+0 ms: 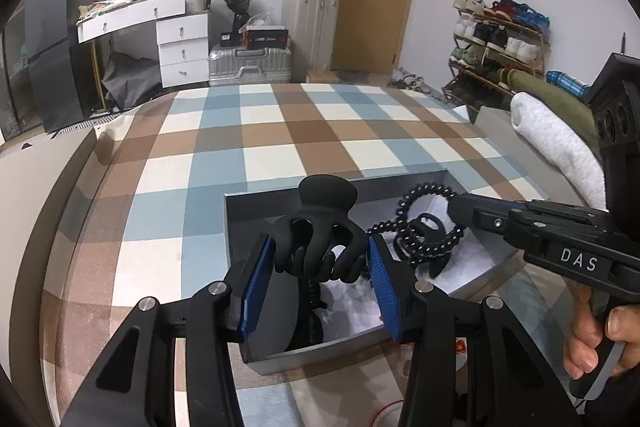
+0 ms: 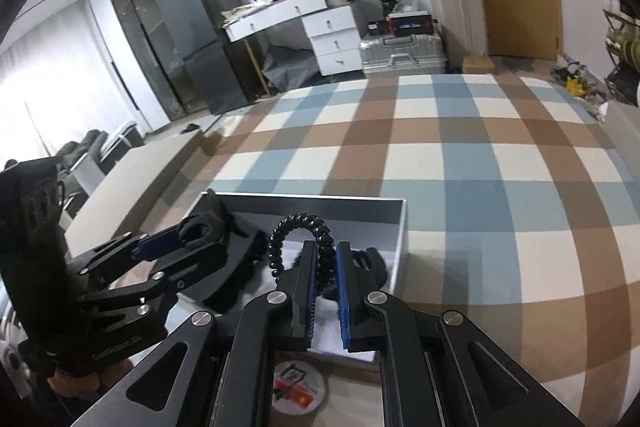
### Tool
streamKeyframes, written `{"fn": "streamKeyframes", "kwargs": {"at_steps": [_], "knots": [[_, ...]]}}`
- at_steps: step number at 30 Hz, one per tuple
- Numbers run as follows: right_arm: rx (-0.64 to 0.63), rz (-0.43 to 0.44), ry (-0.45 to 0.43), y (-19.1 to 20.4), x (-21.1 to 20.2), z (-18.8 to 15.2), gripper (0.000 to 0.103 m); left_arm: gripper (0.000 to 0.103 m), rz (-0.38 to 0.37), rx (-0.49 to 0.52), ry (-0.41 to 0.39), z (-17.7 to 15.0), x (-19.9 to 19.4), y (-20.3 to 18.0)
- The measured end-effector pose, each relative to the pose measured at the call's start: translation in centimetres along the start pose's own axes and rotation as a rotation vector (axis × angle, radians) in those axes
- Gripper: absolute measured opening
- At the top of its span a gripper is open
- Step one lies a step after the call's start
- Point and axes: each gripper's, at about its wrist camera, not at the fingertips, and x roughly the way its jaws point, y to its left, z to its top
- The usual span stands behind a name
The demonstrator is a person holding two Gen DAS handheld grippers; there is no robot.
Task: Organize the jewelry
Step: 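Carry the clip with the left tool while the right tool carries the tie over the box, then open both tools to drop the clip and tie into the box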
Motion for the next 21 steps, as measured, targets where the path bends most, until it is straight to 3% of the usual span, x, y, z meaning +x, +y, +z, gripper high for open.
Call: {"fn": "streamKeyframes", "kwargs": {"at_steps": [14, 21], "knots": [[0.011, -0.033, -0.001, -0.4, 0.1, 0.2, 0.012, 0.042, 0.026, 0.027, 0.009, 0.1, 0.3, -0.7], [0.004, -0.017, -0.040, -0.2, -2.7, 0.3, 0.013, 0.042, 0.011, 0.030, 0.013, 0.1, 0.1, -0.9]]}}
